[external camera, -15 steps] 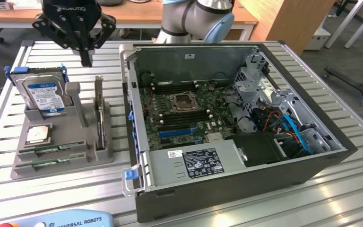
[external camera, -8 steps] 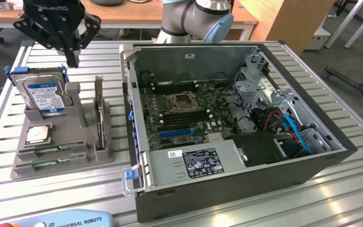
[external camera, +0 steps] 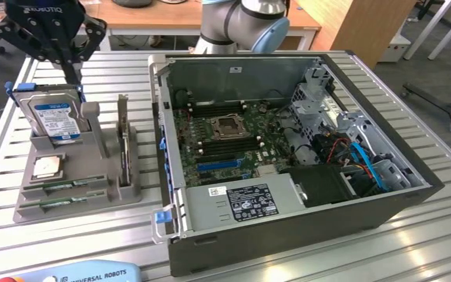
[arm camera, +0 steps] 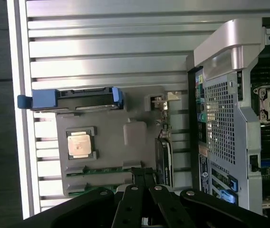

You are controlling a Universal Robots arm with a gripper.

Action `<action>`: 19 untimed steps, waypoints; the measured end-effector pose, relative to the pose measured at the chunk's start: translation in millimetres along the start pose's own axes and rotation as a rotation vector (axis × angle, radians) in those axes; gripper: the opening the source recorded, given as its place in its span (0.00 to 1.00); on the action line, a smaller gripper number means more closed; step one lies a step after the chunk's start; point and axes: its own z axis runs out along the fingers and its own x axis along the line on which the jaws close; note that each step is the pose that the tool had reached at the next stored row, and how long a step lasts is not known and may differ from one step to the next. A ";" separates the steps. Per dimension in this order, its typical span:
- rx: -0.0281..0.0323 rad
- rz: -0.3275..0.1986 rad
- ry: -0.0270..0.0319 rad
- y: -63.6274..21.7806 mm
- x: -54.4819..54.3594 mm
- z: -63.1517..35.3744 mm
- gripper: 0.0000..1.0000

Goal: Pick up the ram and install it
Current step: 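Reach for the ram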

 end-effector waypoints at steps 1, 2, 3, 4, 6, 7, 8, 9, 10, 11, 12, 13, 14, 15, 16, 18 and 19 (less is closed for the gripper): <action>0.0001 0.000 0.0000 -0.2 2.9 -0.1 0.10; 0.0000 0.000 0.0000 -0.5 5.8 -0.1 0.10; 0.0000 0.000 0.0000 -0.7 9.1 -0.2 0.10; 0.0001 0.000 0.0001 -0.9 12.1 -0.3 0.10; 0.0001 0.000 0.0000 -1.3 17.7 -0.3 0.10; 0.0001 0.000 0.0000 -1.5 20.2 -0.3 0.10; 0.0000 0.000 0.0000 -1.7 22.7 -0.3 0.10; 0.0000 0.000 -0.0001 -1.9 25.2 -0.3 0.10; 0.0000 0.000 0.0000 -2.1 27.6 -0.3 0.10; 0.0001 0.000 0.0000 -2.2 30.1 -0.4 0.10; 0.0001 0.000 0.0001 -2.4 32.5 -0.4 0.10; 0.0001 0.000 0.0000 -2.6 34.8 -0.4 0.10; 0.0001 0.000 0.0001 -2.8 36.8 -0.4 0.10; 0.0000 0.000 -0.0001 -2.9 38.6 -0.4 0.10; 0.0001 0.000 0.0000 -3.0 40.1 -0.5 0.10; 0.0000 0.000 -0.0001 -3.1 40.6 -0.5 0.10; 0.0001 0.000 -0.0001 -3.1 40.6 -0.5 0.10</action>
